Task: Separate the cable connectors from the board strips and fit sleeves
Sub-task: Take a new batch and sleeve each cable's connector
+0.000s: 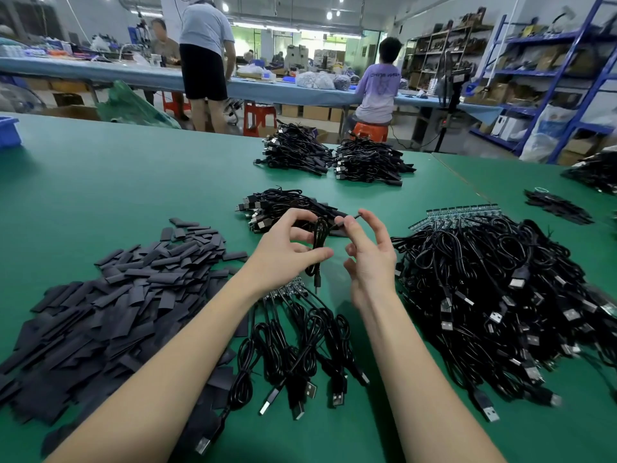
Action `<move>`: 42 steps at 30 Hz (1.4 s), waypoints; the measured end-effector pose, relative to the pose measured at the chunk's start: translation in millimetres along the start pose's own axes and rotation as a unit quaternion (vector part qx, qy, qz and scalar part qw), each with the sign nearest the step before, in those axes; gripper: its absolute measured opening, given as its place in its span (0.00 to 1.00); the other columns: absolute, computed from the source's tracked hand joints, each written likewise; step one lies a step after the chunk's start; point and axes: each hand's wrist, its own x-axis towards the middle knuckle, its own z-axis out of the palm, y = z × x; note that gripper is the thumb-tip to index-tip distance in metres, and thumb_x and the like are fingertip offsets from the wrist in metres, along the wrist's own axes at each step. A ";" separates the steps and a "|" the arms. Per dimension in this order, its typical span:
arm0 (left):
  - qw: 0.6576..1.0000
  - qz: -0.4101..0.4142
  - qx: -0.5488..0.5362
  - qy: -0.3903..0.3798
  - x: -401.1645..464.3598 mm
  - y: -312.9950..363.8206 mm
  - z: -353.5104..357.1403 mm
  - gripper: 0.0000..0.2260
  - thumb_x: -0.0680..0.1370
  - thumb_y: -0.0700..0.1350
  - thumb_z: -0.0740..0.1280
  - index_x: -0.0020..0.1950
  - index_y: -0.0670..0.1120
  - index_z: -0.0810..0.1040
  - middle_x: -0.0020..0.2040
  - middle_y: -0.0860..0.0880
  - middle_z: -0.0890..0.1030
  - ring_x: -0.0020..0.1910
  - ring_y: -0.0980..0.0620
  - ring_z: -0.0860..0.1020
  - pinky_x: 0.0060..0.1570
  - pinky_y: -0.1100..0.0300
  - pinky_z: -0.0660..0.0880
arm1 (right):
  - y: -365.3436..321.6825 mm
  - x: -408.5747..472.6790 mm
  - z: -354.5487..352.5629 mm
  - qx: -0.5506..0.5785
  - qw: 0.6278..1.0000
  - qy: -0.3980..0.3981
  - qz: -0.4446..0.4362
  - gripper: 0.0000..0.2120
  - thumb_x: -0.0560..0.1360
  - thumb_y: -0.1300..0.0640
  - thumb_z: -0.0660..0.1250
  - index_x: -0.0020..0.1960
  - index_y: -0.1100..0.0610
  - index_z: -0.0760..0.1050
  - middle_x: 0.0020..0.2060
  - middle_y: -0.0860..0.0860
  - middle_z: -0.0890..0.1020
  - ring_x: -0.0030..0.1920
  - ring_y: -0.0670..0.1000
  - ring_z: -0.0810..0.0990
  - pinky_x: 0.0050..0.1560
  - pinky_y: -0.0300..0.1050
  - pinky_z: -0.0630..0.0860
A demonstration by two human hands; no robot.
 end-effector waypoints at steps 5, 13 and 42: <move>0.968 0.146 0.152 0.136 23.7 0.2 -8.3 0.16 0.73 0.43 0.77 0.52 0.49 0.71 0.42 0.57 0.81 0.42 0.62 0.81 0.47 0.68 0.78 | -4.6 6.1 -12.6 -0.042 0.999 0.010 0.024 0.17 0.78 0.50 0.73 0.63 0.44 0.71 0.53 0.50 0.87 0.38 0.46 0.77 0.35 0.38 0.70; 0.774 0.195 0.598 -0.064 84.2 -36.1 -18.6 0.10 0.81 0.47 0.67 0.61 0.45 0.76 0.58 0.46 0.78 0.59 0.45 0.73 0.56 0.49 0.74 | -5.2 10.5 -22.5 -0.082 0.992 0.000 0.093 0.12 0.81 0.52 0.68 0.64 0.51 0.73 0.46 0.45 0.88 0.35 0.45 0.77 0.35 0.39 0.70; 0.936 -0.055 0.298 -0.182 12.8 -11.0 -38.7 0.03 0.77 0.48 0.71 0.44 0.52 0.82 0.36 0.56 0.79 0.35 0.59 0.75 0.41 0.66 0.71 | -4.2 3.6 -16.6 -0.482 0.845 -0.220 0.070 0.08 0.72 0.46 0.78 0.47 0.48 0.85 0.38 0.44 0.87 0.35 0.41 0.79 0.41 0.40 0.73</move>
